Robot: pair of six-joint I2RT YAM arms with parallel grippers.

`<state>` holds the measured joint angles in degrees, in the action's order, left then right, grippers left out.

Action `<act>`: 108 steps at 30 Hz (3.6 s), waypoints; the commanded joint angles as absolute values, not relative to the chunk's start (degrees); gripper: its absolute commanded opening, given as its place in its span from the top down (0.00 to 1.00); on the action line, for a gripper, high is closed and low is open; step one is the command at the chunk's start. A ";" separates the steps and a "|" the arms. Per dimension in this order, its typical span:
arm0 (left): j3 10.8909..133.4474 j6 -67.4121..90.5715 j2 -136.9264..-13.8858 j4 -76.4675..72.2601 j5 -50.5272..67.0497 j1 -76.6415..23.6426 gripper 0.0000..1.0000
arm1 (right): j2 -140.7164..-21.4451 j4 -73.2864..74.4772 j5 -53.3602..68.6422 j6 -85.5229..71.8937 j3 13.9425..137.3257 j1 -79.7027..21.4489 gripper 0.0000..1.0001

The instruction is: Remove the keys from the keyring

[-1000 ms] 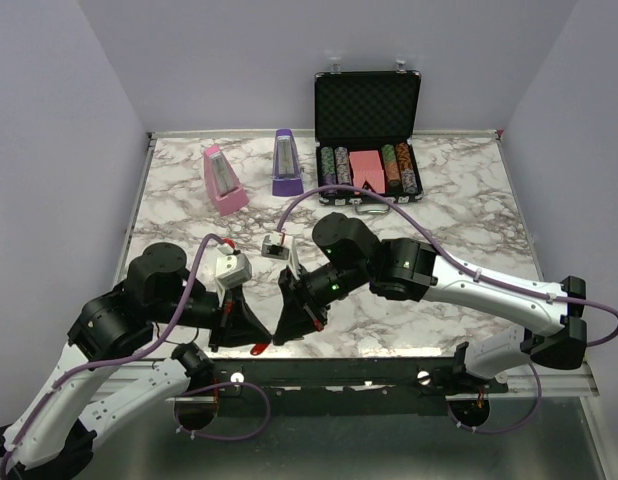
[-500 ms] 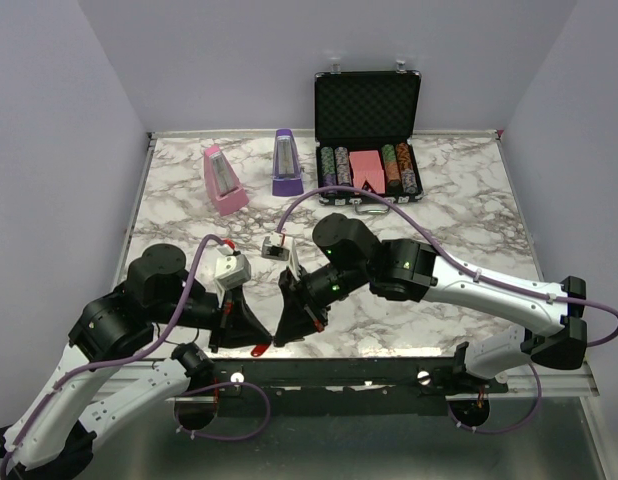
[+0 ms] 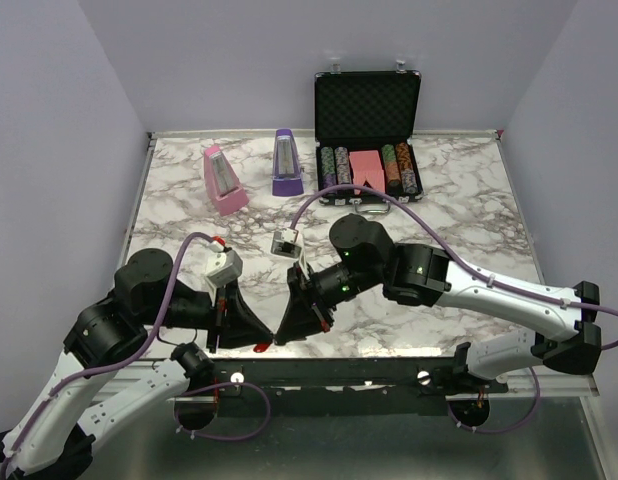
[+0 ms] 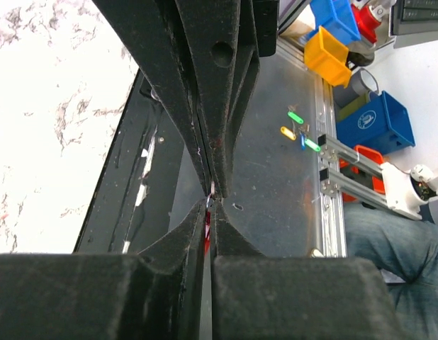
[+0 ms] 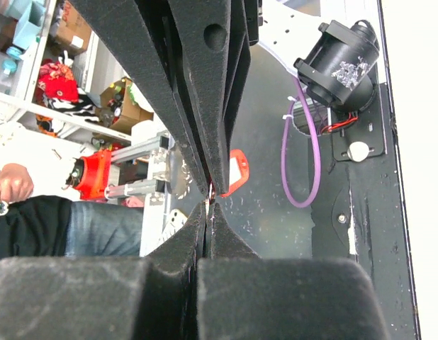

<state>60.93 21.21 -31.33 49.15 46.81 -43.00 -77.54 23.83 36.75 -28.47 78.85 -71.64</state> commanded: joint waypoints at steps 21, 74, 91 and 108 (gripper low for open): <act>59.86 37.43 -22.42 35.08 30.60 -43.07 0.40 | -72.25 16.35 29.10 -29.79 75.06 -72.77 0.99; 50.01 47.55 -15.21 23.03 35.77 -43.07 0.73 | -73.12 8.44 26.89 -31.90 77.87 -72.86 0.99; 51.85 45.27 -14.76 26.44 36.39 -43.07 1.00 | -73.56 8.61 27.60 -32.87 77.78 -72.86 0.99; 68.46 22.86 -28.56 52.11 38.24 -43.07 1.00 | -78.66 19.86 33.40 -32.78 81.82 -72.95 0.99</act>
<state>65.08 31.00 -25.15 45.39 36.97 -42.98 -76.79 15.40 31.97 -32.97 80.34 -72.47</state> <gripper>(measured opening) 0.007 0.014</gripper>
